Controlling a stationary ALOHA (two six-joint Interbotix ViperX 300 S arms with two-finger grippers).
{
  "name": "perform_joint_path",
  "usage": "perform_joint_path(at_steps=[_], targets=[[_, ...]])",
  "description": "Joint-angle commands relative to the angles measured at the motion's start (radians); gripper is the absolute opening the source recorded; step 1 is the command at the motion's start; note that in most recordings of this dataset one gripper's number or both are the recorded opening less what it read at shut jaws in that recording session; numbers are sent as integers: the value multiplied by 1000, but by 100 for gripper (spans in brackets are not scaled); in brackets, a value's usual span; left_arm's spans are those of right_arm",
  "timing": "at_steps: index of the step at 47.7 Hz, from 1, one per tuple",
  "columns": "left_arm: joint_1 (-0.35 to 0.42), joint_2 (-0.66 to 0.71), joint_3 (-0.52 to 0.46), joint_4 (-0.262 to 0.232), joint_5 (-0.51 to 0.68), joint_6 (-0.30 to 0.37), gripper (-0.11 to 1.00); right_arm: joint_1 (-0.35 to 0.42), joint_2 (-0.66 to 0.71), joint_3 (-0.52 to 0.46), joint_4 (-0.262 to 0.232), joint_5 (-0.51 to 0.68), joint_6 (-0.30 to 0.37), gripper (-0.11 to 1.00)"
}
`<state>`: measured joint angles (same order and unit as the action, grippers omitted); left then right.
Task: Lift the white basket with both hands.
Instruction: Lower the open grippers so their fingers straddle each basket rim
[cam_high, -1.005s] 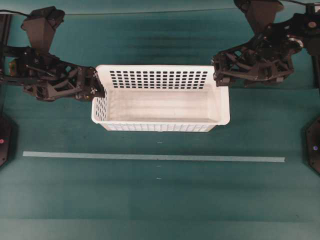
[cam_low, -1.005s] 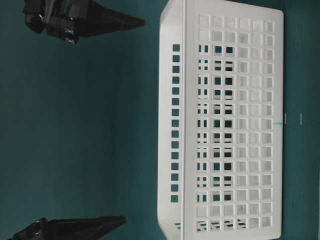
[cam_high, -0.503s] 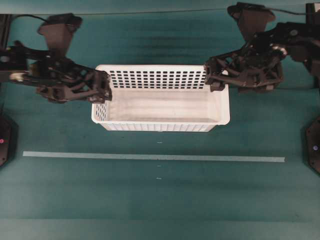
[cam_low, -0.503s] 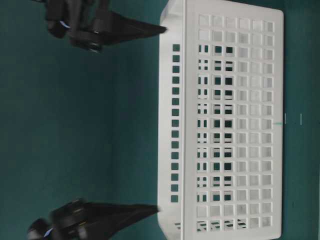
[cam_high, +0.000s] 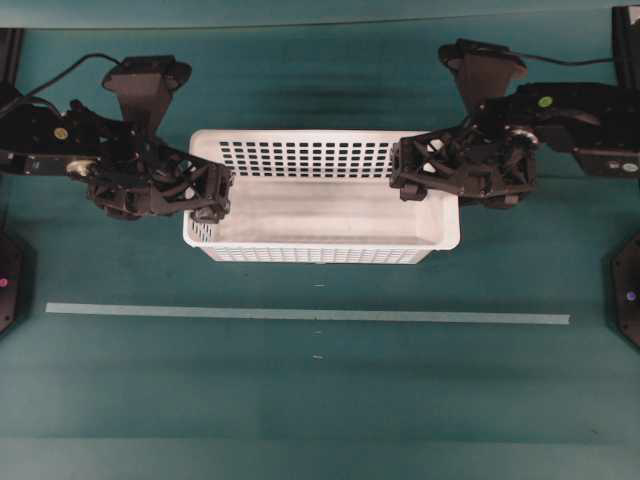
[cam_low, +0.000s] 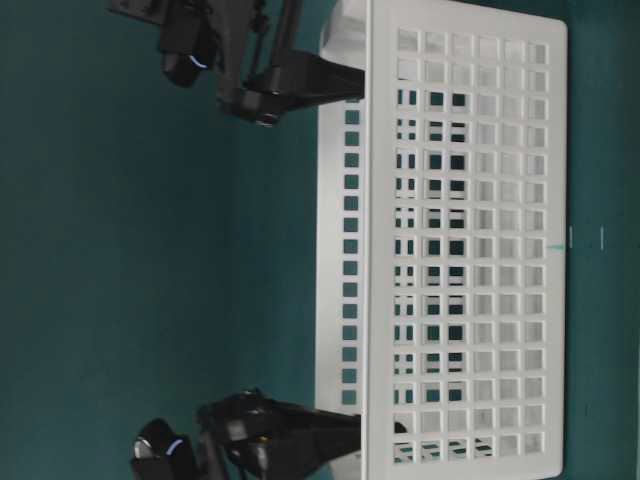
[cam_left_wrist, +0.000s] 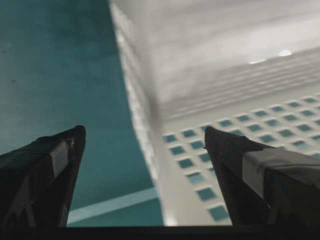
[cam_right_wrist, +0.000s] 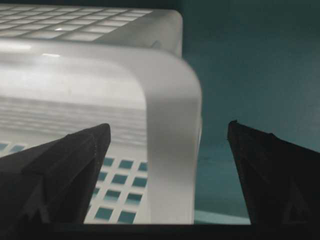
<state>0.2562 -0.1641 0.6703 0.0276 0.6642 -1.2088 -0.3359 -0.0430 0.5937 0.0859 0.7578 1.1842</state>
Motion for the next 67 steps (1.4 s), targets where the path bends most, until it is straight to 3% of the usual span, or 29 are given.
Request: perform_joint_path(at_steps=[1,29,35,43,46,51,67], targets=[[6,3,2,3,-14,0,96,5,26,-2,-5,-9,-2,97],[18,6,14,3,-74,3,92,9,35,0,0,-31,6,93],[18,3,20,3,-112,3,75,11,35,3,6,-34,8,73],[18,2,28,3,-115,3,27,11,34,6,9,-58,8,29],[18,0,28,3,-115,5,12,11,34,6,11,-63,8,16],[17,-3,31,3,-114,8,0,11,34,8,9,-64,8,16],[17,-8,34,3,-117,3,0,9,32,11,9,-64,8,16]])
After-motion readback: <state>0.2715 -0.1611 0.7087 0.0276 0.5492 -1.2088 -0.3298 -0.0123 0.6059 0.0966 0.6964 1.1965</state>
